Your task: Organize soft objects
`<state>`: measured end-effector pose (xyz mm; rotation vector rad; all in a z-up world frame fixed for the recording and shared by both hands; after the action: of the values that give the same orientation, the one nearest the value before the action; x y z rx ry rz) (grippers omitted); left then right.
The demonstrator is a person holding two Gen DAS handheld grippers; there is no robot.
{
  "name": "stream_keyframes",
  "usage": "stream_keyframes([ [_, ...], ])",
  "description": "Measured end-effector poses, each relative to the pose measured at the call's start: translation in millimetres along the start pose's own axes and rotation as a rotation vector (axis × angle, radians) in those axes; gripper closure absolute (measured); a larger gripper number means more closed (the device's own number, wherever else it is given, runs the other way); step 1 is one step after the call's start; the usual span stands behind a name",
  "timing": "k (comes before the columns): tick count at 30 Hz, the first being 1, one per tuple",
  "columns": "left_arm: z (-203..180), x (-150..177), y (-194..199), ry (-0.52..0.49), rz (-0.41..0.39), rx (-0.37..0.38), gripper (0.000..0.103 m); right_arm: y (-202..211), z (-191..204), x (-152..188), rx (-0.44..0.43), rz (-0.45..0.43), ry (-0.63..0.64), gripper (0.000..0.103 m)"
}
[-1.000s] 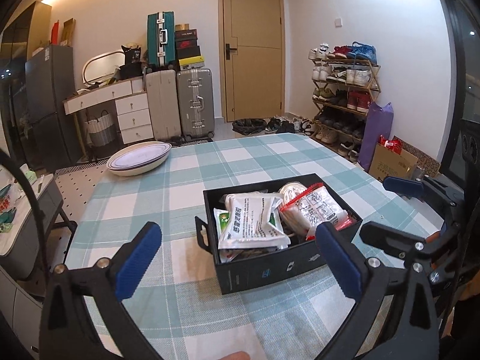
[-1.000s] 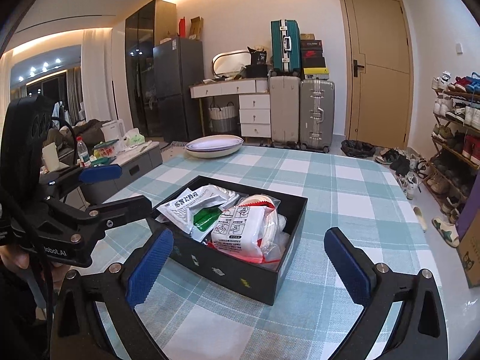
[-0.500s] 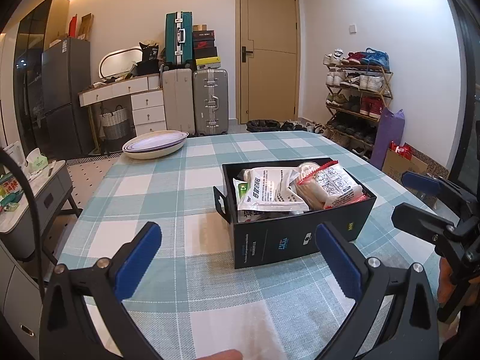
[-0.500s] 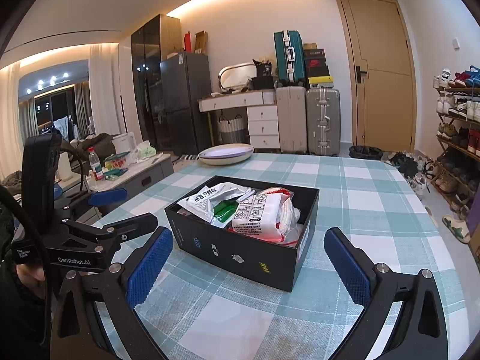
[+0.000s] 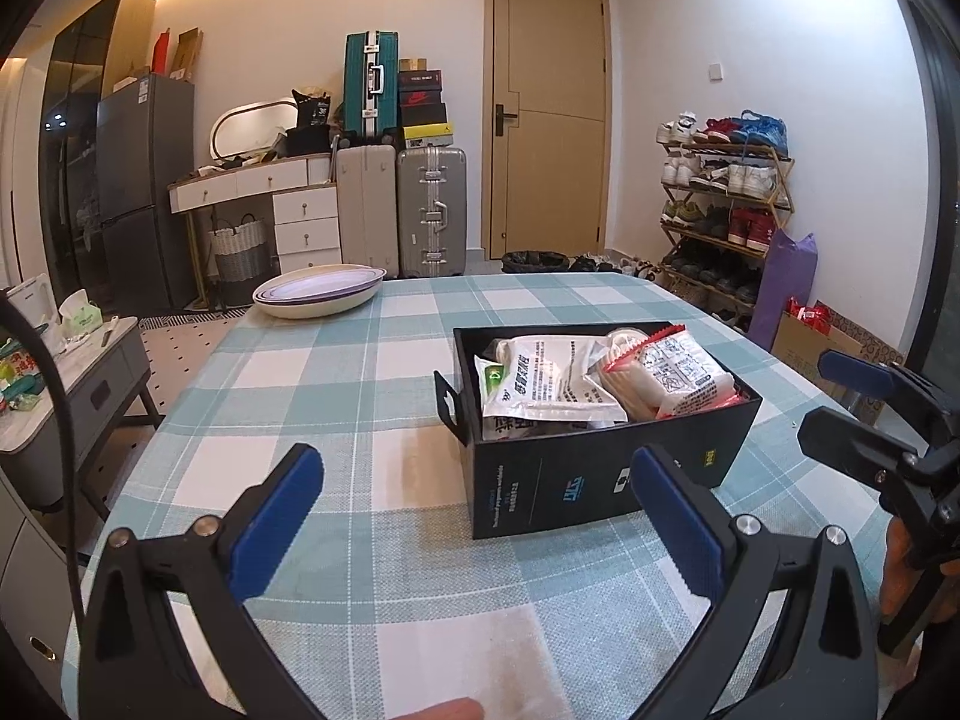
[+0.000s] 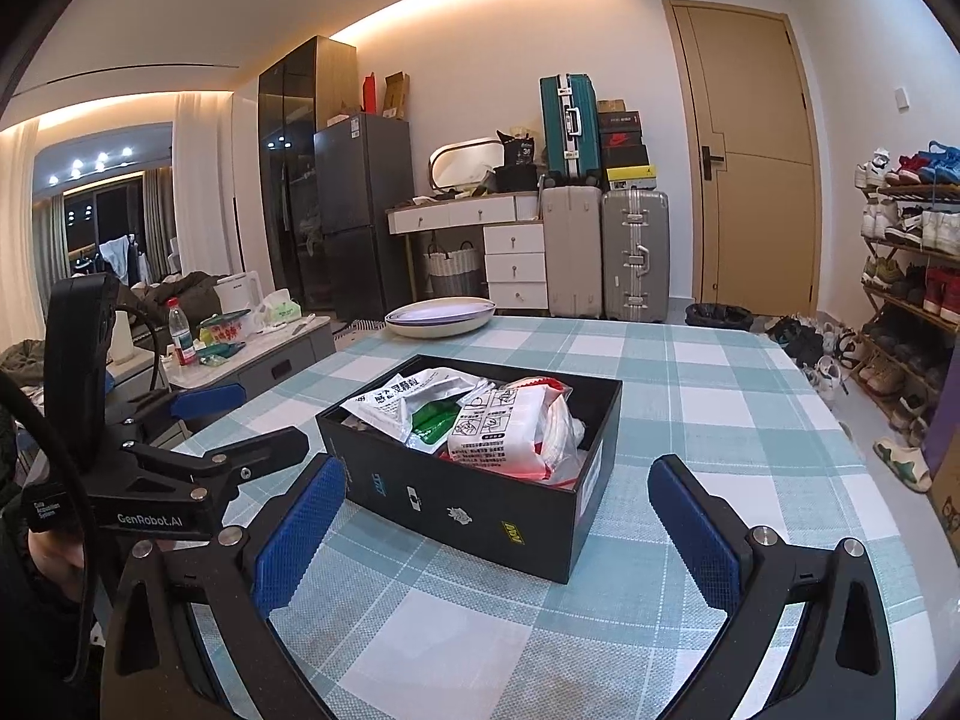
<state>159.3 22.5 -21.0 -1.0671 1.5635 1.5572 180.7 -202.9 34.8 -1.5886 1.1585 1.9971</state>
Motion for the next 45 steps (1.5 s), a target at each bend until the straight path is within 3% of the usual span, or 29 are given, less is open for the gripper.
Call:
stream_keyframes([
  [45, -4.3, 3.4, 5.0, -0.009, -0.015, 0.01, 0.0, 1.9, 7.7, -1.5, 0.008, -0.016, 0.041, 0.0],
])
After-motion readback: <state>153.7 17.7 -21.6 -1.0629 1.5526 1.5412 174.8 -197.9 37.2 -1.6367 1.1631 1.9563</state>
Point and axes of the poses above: each gripper's, at about its wrist camera, not at the fingertips, and y roughly against the way its jaws point, z to its left, x to its underside, the point moved 9 cm from there along -y, roughly the way its jaws point, and after that the axes turned 2 degrees about y, right-handed, at the moved point
